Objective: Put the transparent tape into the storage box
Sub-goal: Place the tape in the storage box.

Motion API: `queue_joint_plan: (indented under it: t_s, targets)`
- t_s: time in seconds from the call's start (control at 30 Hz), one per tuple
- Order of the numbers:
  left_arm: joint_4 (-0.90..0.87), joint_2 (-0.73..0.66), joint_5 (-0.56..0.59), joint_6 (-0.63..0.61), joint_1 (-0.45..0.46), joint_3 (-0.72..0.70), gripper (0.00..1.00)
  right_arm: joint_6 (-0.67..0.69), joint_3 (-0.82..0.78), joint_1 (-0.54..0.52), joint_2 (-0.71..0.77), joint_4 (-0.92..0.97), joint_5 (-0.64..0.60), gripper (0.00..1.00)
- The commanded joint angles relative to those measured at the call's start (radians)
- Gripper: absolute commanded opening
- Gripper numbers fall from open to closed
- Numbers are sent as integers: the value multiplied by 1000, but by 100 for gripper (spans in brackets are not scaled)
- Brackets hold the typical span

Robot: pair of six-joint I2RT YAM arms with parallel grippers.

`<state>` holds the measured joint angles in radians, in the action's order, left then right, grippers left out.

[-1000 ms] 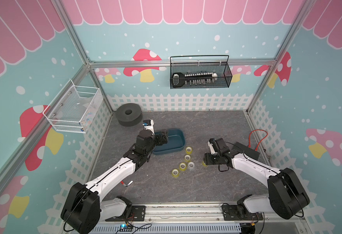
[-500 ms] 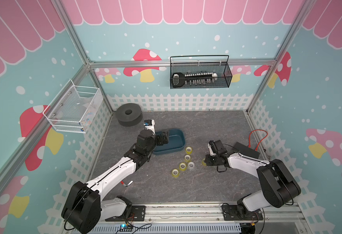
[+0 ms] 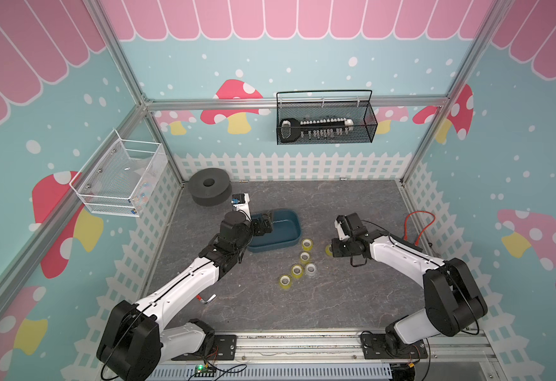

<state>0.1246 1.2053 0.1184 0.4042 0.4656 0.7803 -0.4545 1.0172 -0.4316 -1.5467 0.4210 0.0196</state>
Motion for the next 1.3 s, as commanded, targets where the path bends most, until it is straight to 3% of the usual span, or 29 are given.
queue_joint_plan:
  t_s: [0.0, 0.37, 0.57, 1.27]
  targets:
    - [12, -38, 17, -37, -7, 13, 99, 66, 168, -25, -86, 61, -17, 0]
    - [-94, -94, -36, 0, -106, 44, 99, 209, 761, -149, -499, 100, -41, 0]
    - [-120, -104, -57, 3, -133, 40, 99, 284, 976, -206, -699, 129, -78, 0]
    - [-116, -62, -106, 13, -147, 35, 99, 289, 988, -249, -878, 188, -209, 0]
